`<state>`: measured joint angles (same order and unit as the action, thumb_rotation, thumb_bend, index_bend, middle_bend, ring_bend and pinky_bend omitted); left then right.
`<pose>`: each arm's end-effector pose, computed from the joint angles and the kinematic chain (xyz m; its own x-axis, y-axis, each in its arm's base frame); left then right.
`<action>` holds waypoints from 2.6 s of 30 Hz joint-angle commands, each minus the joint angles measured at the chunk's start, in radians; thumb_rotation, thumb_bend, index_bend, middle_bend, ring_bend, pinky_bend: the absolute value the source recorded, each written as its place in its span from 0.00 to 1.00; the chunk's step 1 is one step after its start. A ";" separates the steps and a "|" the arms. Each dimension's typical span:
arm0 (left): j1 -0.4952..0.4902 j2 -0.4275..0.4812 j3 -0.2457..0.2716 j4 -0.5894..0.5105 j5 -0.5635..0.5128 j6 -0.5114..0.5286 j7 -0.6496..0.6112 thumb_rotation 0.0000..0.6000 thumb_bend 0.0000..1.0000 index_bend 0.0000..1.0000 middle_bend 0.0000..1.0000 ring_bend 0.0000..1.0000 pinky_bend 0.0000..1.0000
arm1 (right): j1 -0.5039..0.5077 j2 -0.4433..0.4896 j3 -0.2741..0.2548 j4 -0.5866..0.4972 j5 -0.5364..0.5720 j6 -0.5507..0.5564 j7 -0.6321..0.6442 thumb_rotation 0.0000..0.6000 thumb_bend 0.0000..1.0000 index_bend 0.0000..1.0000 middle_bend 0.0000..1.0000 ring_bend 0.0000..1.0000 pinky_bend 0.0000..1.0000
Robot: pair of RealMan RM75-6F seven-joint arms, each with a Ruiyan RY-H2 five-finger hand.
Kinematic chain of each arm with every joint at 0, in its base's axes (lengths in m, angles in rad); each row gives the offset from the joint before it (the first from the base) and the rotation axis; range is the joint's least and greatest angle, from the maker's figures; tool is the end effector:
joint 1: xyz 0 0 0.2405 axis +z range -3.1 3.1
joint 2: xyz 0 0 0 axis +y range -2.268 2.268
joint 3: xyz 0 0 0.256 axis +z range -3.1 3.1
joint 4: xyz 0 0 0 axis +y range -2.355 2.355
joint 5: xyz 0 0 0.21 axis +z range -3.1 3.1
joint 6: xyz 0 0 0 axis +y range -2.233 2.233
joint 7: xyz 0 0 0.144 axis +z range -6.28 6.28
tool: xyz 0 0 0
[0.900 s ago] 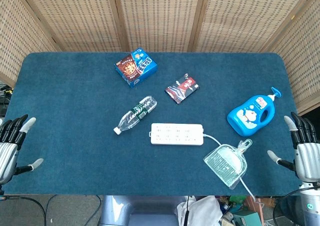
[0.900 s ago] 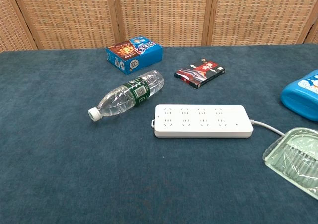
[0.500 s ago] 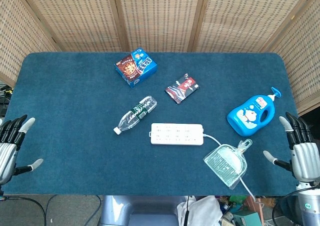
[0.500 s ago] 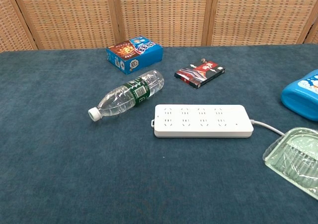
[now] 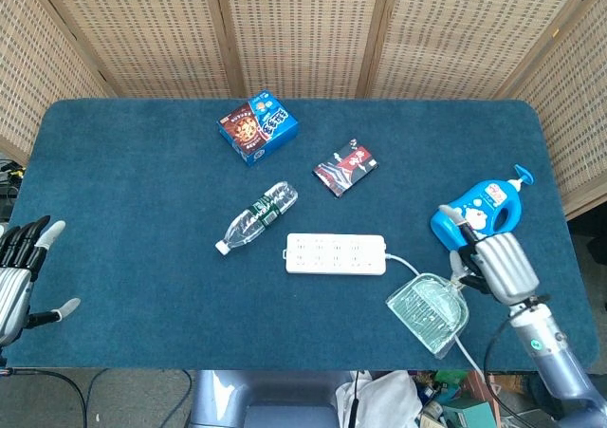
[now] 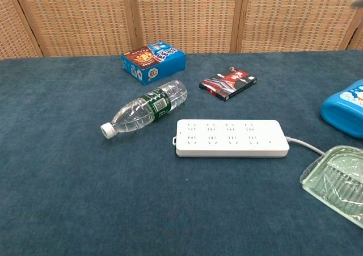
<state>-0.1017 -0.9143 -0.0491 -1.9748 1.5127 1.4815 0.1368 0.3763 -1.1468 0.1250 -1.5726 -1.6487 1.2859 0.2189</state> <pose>-0.2452 0.1790 0.1888 0.3786 0.0106 0.9255 0.9240 -0.0618 -0.3773 -0.2343 -0.2731 0.1304 0.2655 -0.0794 0.9608 -0.8926 -0.3970 0.2138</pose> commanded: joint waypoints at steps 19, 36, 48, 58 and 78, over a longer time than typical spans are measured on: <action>-0.014 -0.010 -0.005 0.000 -0.035 -0.026 0.030 1.00 0.00 0.00 0.00 0.00 0.00 | 0.261 -0.255 0.008 -0.018 0.467 -0.439 -0.552 1.00 0.76 0.34 1.00 1.00 1.00; -0.017 -0.013 -0.003 -0.002 -0.041 -0.030 0.037 1.00 0.00 0.00 0.00 0.00 0.00 | 0.317 -0.288 -0.009 0.002 0.625 -0.396 -0.742 1.00 0.75 0.34 1.00 1.00 1.00; -0.016 -0.012 0.000 -0.003 -0.038 -0.028 0.037 1.00 0.00 0.00 0.00 0.00 0.00 | 0.337 -0.312 -0.026 0.016 0.664 -0.393 -0.768 1.00 0.75 0.34 1.00 1.00 1.00; -0.019 -0.013 -0.002 -0.003 -0.043 -0.032 0.039 1.00 0.00 0.00 0.00 0.00 0.00 | 0.354 -0.329 -0.054 0.044 0.693 -0.413 -0.792 1.00 0.75 0.34 1.00 1.00 1.00; -0.017 -0.011 0.005 -0.003 -0.033 -0.029 0.035 1.00 0.00 0.00 0.00 0.00 0.00 | 0.288 -0.173 0.049 -0.151 0.445 -0.193 -0.545 1.00 0.75 0.34 0.99 1.00 1.00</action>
<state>-0.1184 -0.9256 -0.0449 -1.9777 1.4794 1.4525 0.1718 0.6871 -1.3625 0.1523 -1.6763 -1.1641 1.0506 -0.3654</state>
